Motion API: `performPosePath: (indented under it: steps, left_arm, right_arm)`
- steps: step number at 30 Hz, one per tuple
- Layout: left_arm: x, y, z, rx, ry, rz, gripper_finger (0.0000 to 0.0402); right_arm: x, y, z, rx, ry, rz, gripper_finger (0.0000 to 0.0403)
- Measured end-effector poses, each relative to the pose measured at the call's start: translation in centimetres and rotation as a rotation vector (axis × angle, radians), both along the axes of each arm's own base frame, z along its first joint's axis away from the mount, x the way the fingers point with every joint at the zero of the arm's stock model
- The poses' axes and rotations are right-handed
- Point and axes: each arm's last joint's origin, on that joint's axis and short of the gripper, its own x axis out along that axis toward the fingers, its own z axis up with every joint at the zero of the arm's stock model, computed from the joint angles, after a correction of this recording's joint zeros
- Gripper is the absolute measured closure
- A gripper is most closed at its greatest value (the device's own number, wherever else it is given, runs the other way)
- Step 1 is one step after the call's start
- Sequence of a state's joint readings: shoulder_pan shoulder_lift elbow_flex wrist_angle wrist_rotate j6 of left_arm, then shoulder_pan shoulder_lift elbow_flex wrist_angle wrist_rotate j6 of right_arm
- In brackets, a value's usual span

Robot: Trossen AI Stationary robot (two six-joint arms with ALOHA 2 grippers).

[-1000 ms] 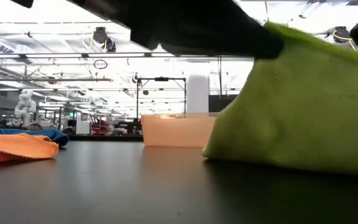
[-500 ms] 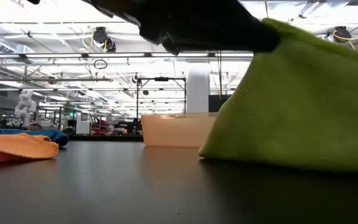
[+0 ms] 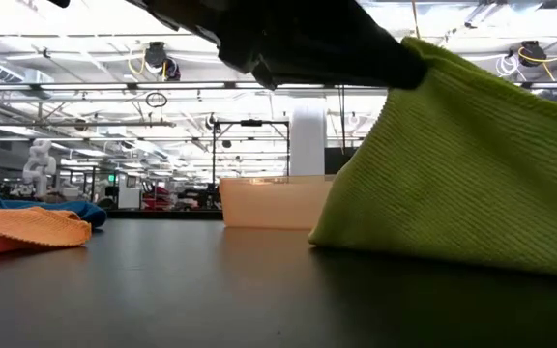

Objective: Fold microfiber towels
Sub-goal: Fold the green microfiber towel

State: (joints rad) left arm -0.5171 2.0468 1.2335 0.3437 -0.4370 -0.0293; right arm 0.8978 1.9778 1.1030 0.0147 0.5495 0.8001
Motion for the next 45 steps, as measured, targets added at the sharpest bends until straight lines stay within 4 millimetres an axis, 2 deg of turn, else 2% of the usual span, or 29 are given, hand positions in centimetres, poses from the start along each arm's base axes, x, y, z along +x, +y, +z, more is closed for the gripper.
performPosePath:
  steps: [9,13,18,23,29,35,40,45]
  left_arm:
    - [-0.5,-0.4,-0.5,-0.004,0.051,0.001,0.0401]
    - [-1.3,-1.5,-0.5,-0.02,0.073,-0.014,0.0401]
    - [-3.0,-3.3,0.7,-0.06,0.083,-0.03,0.0401]
    - [-5.0,-5.8,1.7,-0.116,0.062,-0.09,0.0401]
    - [-6.4,-7.5,1.7,-0.141,0.065,-0.121,0.0401]
    - [-5.4,-6.2,2.0,-0.07,0.041,-0.088,0.0401]
    - [-4.0,-3.7,3.6,-0.007,0.007,-0.064,0.0401]
    - [-1.9,-0.5,3.7,0.007,0.031,-0.087,0.0401]
  right_arm:
    - [-0.7,0.7,0.6,0.016,-0.02,0.027,0.0392]
    - [-1.1,1.0,1.9,0.03,-0.063,0.041,0.0395]
    - [-1.3,1.6,3.5,0.101,-0.121,0.063,0.04]
    - [-0.8,2.6,4.6,0.215,-0.188,0.182,0.0401]
    - [-0.7,2.6,5.2,0.194,-0.224,0.216,0.0402]
    - [-1.2,1.9,5.3,0.182,-0.144,0.148,0.0402]
    - [-2.5,1.0,6.6,0.125,-0.135,0.052,0.0402]
    - [-3.3,-0.2,6.6,0.077,-0.083,-0.065,0.0403]
